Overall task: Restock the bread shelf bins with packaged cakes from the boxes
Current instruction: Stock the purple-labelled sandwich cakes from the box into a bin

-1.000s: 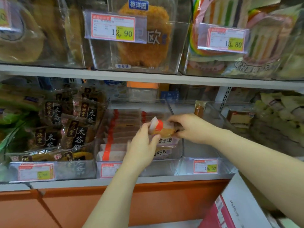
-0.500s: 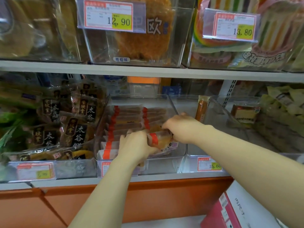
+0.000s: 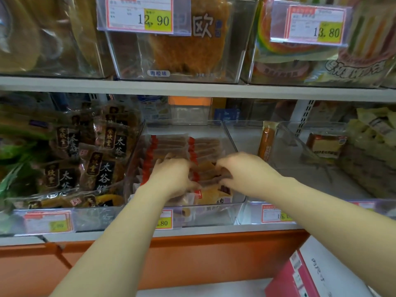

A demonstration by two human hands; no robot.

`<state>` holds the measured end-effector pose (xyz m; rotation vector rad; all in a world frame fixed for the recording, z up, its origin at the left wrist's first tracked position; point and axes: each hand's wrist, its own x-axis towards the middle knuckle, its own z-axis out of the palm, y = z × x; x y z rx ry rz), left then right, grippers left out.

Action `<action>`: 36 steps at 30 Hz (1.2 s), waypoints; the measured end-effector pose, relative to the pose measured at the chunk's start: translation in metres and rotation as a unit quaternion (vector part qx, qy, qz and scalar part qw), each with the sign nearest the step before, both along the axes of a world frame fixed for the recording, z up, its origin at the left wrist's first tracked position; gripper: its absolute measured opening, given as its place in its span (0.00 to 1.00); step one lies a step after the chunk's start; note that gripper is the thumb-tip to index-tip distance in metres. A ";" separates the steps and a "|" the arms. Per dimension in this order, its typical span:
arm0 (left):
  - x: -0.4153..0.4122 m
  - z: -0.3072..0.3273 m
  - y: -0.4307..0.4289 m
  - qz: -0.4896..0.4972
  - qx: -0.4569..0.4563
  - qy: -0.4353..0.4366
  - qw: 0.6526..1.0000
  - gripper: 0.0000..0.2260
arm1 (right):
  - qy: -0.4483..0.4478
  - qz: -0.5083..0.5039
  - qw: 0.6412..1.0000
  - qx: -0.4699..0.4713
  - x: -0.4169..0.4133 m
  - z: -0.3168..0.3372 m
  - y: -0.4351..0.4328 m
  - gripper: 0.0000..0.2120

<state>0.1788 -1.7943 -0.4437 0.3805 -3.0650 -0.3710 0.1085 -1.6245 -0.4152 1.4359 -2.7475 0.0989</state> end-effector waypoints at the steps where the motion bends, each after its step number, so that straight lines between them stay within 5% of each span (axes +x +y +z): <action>1: -0.003 -0.001 -0.001 -0.010 -0.011 -0.006 1.000 0.23 | -0.038 -0.003 0.999 -0.024 0.004 0.003 0.002 0.12; 7: -0.018 0.000 -0.004 -0.044 -0.073 -0.020 0.996 0.18 | -0.183 -0.009 0.980 0.076 0.015 -0.013 -0.014 0.10; 12: -0.016 0.007 -0.012 -0.050 0.071 -0.047 0.995 0.17 | -0.274 -0.041 0.949 0.153 0.012 -0.024 -0.032 0.14; 16: -0.017 0.005 -0.015 -0.058 0.074 -0.049 0.994 0.19 | -0.286 -0.034 0.935 0.205 0.010 -0.025 -0.036 0.18; 24: -0.022 0.003 -0.013 -0.037 0.043 -0.074 0.996 0.28 | -0.291 -0.068 0.947 0.122 0.006 -0.033 -0.041 0.17; 36: -0.009 -0.005 -0.009 -0.029 0.099 0.035 0.994 0.18 | -0.236 -0.046 0.968 -0.067 0.014 -0.049 -0.024 0.13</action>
